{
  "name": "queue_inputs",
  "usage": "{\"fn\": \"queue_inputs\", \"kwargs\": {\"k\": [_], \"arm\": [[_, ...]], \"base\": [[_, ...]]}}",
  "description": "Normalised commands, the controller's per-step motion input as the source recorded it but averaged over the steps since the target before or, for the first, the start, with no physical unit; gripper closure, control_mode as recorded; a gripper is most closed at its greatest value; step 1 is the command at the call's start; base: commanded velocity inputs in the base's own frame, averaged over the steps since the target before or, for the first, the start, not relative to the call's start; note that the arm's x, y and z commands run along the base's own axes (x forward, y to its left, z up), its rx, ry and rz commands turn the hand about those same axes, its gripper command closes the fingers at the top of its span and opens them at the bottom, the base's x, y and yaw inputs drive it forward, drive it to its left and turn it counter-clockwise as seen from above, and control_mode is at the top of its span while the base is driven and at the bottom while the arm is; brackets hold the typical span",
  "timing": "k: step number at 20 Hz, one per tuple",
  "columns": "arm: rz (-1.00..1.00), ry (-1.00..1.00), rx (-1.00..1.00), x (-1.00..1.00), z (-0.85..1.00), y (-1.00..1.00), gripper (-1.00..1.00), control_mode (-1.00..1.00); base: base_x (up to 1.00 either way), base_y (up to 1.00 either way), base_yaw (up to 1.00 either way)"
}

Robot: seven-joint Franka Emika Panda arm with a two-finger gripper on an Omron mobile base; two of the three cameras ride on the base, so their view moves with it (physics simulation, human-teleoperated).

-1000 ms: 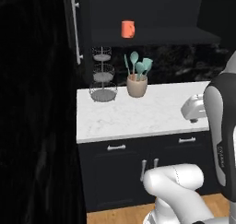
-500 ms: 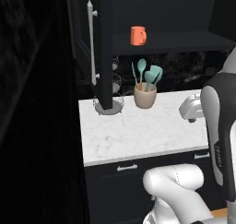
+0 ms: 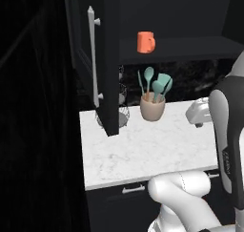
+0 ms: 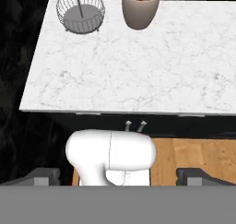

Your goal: Gather all objects into one cabinet and sort the glasses and bowls to opposite sides.

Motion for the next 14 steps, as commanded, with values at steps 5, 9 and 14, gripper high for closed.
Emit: {"fn": "queue_inputs", "kwargs": {"k": [5, 9, 14], "arm": [[0.00, 0.00, 0.00, 0.00, 0.00, 0.00, -1.00, 1.00], [0.00, 0.00, 0.00, 0.00, 0.00, 0.00, -1.00, 1.00], [0.00, -0.29, 0.01, -0.13, 0.06, -0.29, -1.00, -1.00]], "base": [[0.43, -0.25, 0.00], [0.01, -0.16, 0.00], [0.00, 0.00, 0.00]]}}
